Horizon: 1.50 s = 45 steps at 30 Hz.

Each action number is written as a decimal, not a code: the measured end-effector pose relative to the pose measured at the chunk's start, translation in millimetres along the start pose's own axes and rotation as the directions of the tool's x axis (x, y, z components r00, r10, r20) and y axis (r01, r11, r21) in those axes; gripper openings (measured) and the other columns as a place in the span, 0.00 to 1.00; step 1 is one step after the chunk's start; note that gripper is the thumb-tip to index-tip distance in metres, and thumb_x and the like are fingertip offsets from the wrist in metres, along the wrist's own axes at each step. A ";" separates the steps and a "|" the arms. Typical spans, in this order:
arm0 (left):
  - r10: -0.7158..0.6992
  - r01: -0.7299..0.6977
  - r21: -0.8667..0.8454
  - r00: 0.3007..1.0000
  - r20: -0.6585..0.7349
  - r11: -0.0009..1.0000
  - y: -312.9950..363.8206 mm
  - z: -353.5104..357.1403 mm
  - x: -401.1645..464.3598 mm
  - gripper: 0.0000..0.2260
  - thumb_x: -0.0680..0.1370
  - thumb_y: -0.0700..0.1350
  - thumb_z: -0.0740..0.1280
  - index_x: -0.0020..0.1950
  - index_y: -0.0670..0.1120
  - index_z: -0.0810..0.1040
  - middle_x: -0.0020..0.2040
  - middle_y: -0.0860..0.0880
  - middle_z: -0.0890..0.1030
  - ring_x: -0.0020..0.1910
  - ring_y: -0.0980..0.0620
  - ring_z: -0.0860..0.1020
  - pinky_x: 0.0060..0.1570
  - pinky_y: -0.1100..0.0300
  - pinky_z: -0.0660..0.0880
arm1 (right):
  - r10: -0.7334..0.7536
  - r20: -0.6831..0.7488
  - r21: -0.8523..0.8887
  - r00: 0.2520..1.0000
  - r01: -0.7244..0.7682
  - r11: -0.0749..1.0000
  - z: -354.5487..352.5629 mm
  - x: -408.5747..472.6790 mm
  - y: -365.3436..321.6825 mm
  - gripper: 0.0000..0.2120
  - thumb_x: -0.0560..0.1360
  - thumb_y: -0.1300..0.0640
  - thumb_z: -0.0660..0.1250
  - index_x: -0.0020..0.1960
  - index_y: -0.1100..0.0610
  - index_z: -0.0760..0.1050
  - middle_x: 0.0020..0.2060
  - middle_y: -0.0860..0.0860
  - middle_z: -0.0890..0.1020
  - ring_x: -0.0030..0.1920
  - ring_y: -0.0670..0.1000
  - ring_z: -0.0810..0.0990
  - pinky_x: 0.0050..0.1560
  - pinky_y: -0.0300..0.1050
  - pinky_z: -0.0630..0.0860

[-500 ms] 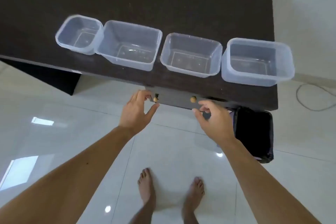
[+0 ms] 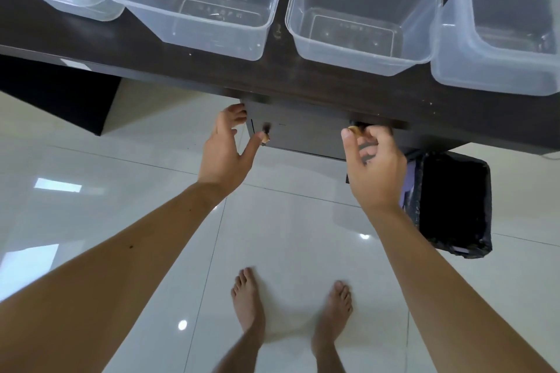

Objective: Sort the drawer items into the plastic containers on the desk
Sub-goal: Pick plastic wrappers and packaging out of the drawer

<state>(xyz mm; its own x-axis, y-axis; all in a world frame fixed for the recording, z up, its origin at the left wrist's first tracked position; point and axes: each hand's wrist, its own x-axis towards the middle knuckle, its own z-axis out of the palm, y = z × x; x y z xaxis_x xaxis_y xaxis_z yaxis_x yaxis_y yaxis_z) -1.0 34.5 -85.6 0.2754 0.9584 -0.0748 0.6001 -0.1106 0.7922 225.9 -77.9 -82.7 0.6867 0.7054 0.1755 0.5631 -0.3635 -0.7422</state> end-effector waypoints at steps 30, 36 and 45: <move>0.143 -0.141 0.043 0.989 -0.035 0.989 -8.7 -13.8 -23.5 0.13 0.84 0.46 0.69 0.59 0.38 0.72 0.50 0.51 0.81 0.48 0.49 0.80 0.48 0.57 0.76 | -0.147 -0.055 0.021 0.988 0.148 0.989 -17.3 -52.5 -1.9 0.14 0.80 0.54 0.71 0.40 0.60 0.75 0.32 0.49 0.77 0.32 0.49 0.73 0.34 0.52 0.76; 0.175 -0.175 0.023 0.985 0.003 0.984 -29.5 -22.6 -68.5 0.12 0.83 0.45 0.70 0.58 0.39 0.73 0.50 0.49 0.83 0.50 0.46 0.83 0.56 0.53 0.81 | -0.190 -0.055 0.049 0.980 0.193 0.980 -29.1 -101.7 8.3 0.13 0.80 0.56 0.72 0.40 0.60 0.75 0.31 0.53 0.77 0.32 0.55 0.74 0.34 0.55 0.75; 0.189 -0.190 0.007 0.982 0.020 0.982 -45.9 -30.9 -144.2 0.10 0.82 0.43 0.71 0.58 0.40 0.72 0.49 0.51 0.82 0.48 0.49 0.83 0.54 0.55 0.80 | -0.206 -0.027 0.053 0.978 0.207 0.977 -54.6 -176.0 17.7 0.11 0.80 0.55 0.73 0.42 0.58 0.77 0.33 0.49 0.77 0.33 0.52 0.74 0.35 0.49 0.77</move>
<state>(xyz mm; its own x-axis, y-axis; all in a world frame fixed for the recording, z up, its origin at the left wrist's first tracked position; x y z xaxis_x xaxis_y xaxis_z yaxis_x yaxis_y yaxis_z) -91.5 -90.5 -92.5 0.3989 0.9147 0.0645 0.5426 -0.2922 0.7875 140.1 -241.6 -91.5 0.5682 0.7482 0.3424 0.6682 -0.1766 -0.7227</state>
